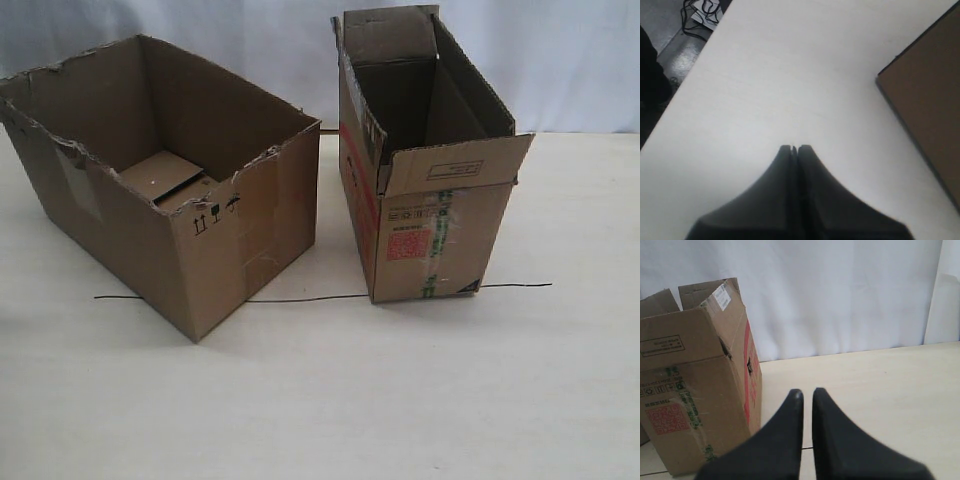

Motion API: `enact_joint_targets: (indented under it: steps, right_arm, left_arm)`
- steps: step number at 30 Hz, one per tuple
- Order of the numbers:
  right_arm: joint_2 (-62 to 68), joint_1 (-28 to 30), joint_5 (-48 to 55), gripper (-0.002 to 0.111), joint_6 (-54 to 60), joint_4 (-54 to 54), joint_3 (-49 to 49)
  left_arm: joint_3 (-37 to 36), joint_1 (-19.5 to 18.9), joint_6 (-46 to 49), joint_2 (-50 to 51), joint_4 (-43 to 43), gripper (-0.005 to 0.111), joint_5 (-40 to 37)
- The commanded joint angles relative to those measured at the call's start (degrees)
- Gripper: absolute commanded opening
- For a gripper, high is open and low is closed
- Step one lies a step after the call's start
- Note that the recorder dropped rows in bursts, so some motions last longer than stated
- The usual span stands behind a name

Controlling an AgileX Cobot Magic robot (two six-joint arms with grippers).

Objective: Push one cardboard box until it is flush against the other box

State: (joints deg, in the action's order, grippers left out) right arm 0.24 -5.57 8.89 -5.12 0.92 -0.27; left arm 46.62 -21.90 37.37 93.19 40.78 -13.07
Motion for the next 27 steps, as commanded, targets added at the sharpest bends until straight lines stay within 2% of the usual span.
enact_joint_targets:
  steps: [1,3,7,9,14,18,22,25,27]
  right_arm:
    - [-0.2,0.1,0.2,0.005,-0.2,-0.1,0.3]
    - [-0.2,0.1,0.2,0.005,-0.2,-0.1,0.3]
    - [-0.2,0.1,0.2,0.005,-0.2,-0.1,0.3]
    - [-0.2,0.1,0.2,0.005,-0.2,-0.1,0.3]
    - [-0.2,0.1,0.2,0.005,-0.2,-0.1,0.3]
    - [-0.2,0.1,0.2,0.005,-0.2,-0.1,0.3]
    - [-0.2,0.1,0.2,0.005,-0.2,-0.1,0.3]
    - [-0.2,0.1,0.2,0.005,-0.2,-0.1,0.3]
    - [-0.2,0.1,0.2,0.005,-0.2,-0.1,0.3]
  left_arm:
    - [4.9,-0.1,0.6,3.0,1.0,0.000,-4.9]
    - [6.4,-0.1,6.4,4.1,6.4,0.000,-6.3]
    - [6.4,-0.1,34.3,4.1,36.7,0.000,-9.1]
    - [6.4,-0.1,43.7,4.1,46.5,0.000,-12.0]
    - [6.4,-0.1,48.5,4.2,49.8,0.000,-10.6]
    - [6.4,-0.1,45.2,4.2,49.8,0.000,-5.4]
    - [6.4,-0.1,42.3,4.2,50.0,0.000,-6.7]
    - [6.8,-0.2,45.6,4.8,52.0,0.000,-6.6]
    - [7.2,-0.7,49.7,6.5,54.8,0.000,-10.8]
